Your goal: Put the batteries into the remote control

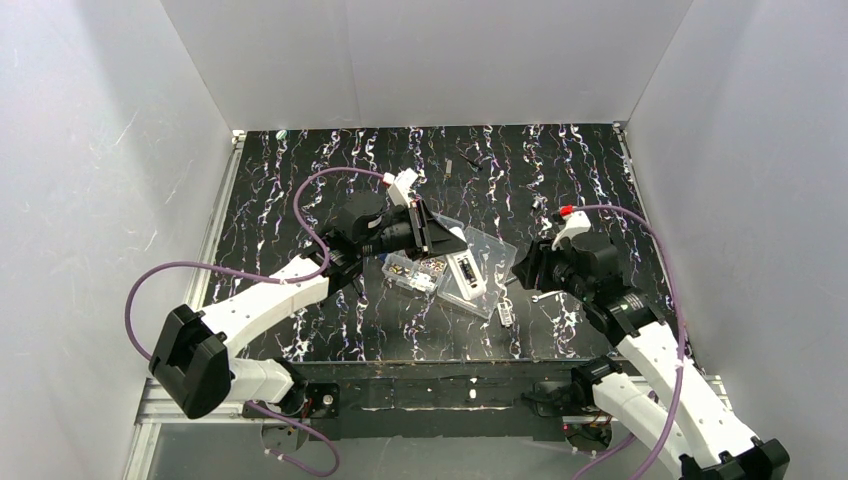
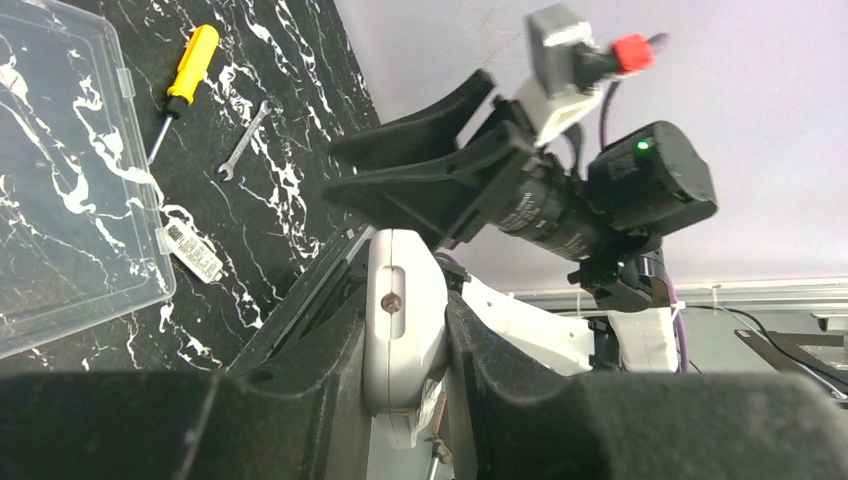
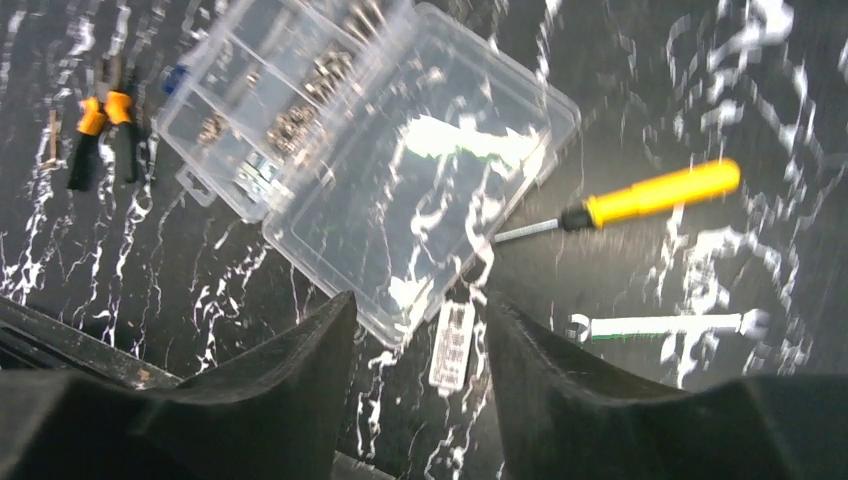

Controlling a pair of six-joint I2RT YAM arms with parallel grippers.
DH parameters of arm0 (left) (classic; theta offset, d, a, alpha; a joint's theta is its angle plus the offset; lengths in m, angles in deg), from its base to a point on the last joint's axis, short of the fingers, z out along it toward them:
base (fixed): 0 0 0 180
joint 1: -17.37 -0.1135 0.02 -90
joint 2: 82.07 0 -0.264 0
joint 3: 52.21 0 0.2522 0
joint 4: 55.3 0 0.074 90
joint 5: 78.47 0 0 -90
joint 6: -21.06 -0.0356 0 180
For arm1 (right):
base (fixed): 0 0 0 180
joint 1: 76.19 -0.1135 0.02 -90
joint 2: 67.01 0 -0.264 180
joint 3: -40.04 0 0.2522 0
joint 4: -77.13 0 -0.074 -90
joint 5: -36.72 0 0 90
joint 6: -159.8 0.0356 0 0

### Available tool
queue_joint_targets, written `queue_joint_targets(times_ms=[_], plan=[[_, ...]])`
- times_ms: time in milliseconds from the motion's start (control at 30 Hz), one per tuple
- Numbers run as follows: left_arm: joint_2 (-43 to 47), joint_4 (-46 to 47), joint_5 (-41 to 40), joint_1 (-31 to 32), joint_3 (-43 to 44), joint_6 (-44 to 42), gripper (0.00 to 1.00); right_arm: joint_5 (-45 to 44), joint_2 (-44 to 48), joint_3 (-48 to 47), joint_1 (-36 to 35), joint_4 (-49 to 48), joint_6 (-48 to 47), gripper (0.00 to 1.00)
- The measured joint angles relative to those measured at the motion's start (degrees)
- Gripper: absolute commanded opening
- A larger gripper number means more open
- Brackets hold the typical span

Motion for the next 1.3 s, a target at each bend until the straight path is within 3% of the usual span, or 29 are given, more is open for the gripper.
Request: queue_joint_targets(times_ms=[300,600,1300], plan=[[-0.61,0.11,0.26,0.00,0.70,0.81,0.00,-3.04,-5.31,0.35,0.00,8.59,12.76,0.67],[-1.38,0.13,0.02,0.00,1.27,1.40,0.00,-3.91,-5.01,3.85,0.00,11.82,15.21,0.60],[-4.61,1.90,-0.22,0.00,2.54,3.65,0.00,-8.41,-22.84,4.17,-10.10,12.00,22.27,0.57]])
